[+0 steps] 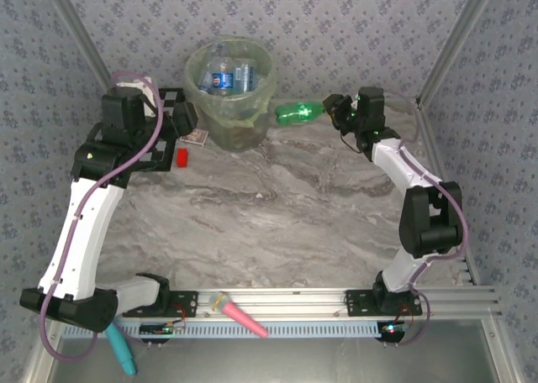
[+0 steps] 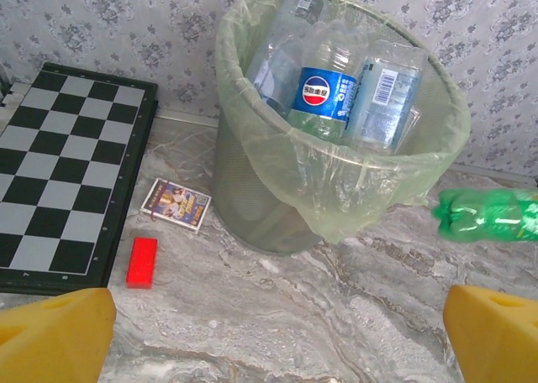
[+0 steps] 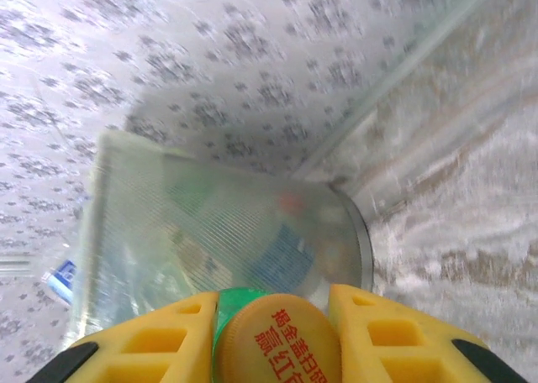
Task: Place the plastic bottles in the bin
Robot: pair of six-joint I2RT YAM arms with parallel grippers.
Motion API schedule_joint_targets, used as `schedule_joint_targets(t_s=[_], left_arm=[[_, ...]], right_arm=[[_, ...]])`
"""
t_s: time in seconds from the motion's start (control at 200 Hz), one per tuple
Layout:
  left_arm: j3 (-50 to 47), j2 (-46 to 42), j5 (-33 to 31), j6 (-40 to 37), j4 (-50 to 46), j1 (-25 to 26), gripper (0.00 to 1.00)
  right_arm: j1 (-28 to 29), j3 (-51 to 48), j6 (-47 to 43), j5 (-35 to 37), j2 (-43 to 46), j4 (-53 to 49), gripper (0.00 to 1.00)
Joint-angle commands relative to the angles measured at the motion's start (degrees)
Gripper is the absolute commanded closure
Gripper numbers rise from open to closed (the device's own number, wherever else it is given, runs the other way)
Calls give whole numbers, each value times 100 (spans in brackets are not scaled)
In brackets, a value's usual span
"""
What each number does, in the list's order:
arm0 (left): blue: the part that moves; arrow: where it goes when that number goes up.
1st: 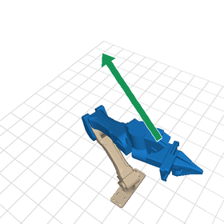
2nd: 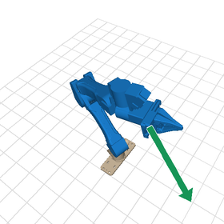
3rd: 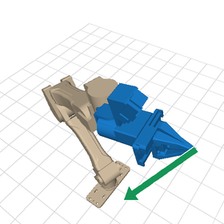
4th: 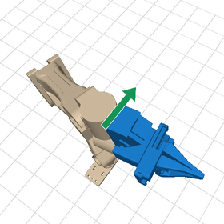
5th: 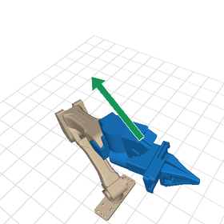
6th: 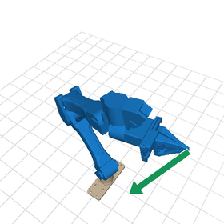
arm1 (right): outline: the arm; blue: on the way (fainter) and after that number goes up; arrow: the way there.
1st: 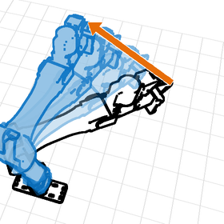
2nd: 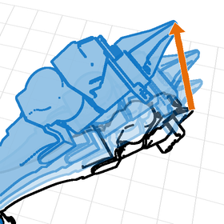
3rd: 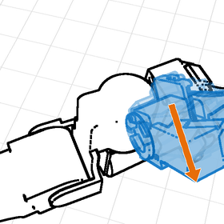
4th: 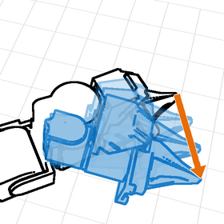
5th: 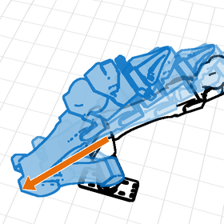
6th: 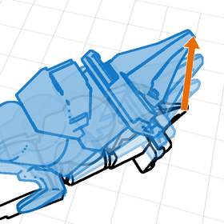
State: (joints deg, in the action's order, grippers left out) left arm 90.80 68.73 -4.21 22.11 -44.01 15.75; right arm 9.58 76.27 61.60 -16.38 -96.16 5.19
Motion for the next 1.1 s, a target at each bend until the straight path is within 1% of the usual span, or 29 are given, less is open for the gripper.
schedule_joint_targets(t_s=[0.0, 0.19, 0.34, 0.445, 0.49, 0.515, 0.715, 0.855, 1.094], left_arm=[[244, -85, -140, 22, -135, -45, 0], [289, -169, -180, 57, -175, -54, 0], [189, -293, -266, 116, -116, -54, 0], [148, -338, -258, 195, -108, -54, 0], [163, -342, -239, 206, -146, -54, 0], [170, -344, -239, 207, -165, -54, 0], [266, -382, -259, 206, -356, -54, 0], [293, -440, -297, 224, -457, -54, 0], [282, -571, -428, 233, -562, -54, 0]], right_arm=[[48, 605, -817, 826, 307, -580, 68], [186, 1584, -1504, 1631, 250, -750, 67], [396, 2433, -2105, 2039, -105, -717, 67], [568, 2961, -2493, 2199, -464, -590, 67], [640, 3178, -2512, 2227, -629, -524, 67], [683, 3292, -2731, 2241, -724, -484, 67], [992, 4139, -3175, 2490, -1460, -285, 66], [1168, 4783, -3404, 2617, -1990, -247, 66], [1360, 5793, -3674, 2624, -2860, -337, 66]])
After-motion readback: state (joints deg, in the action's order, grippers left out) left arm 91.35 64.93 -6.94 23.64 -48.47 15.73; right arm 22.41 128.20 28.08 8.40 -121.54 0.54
